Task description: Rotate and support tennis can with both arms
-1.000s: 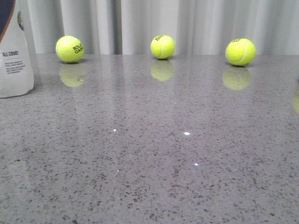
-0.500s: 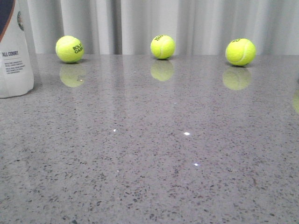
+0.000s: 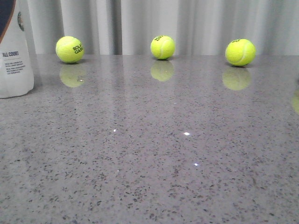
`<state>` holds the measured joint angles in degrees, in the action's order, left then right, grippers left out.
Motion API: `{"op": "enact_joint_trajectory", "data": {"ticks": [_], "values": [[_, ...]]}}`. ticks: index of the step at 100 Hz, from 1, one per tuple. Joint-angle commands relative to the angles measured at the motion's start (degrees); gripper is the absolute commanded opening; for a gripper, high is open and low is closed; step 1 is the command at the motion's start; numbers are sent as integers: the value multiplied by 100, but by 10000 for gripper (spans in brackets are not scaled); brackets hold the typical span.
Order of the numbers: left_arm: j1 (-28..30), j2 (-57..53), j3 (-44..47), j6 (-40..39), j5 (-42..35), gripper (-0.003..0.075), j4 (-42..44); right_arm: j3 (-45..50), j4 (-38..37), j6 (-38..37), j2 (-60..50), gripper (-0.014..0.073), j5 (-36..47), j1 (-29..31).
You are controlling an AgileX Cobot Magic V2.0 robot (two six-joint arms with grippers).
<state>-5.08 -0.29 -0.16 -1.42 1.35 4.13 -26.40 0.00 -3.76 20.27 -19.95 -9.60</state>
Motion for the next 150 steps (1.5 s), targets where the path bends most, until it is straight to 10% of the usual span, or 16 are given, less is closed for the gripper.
{"op": "enact_joint_trajectory", "data": {"ticks": [1, 119, 150], "values": [[6, -215, 262, -70, -458, -21, 4, -152, 0, 25, 27, -70, 471, 31], [6, -215, 262, -70, -458, -21, -32, -152, 0, 25, 27, -70, 511, 31], [6, -215, 262, -70, -458, -21, -32, 643, -89, 31, -465, -70, 1684, 172]]}}
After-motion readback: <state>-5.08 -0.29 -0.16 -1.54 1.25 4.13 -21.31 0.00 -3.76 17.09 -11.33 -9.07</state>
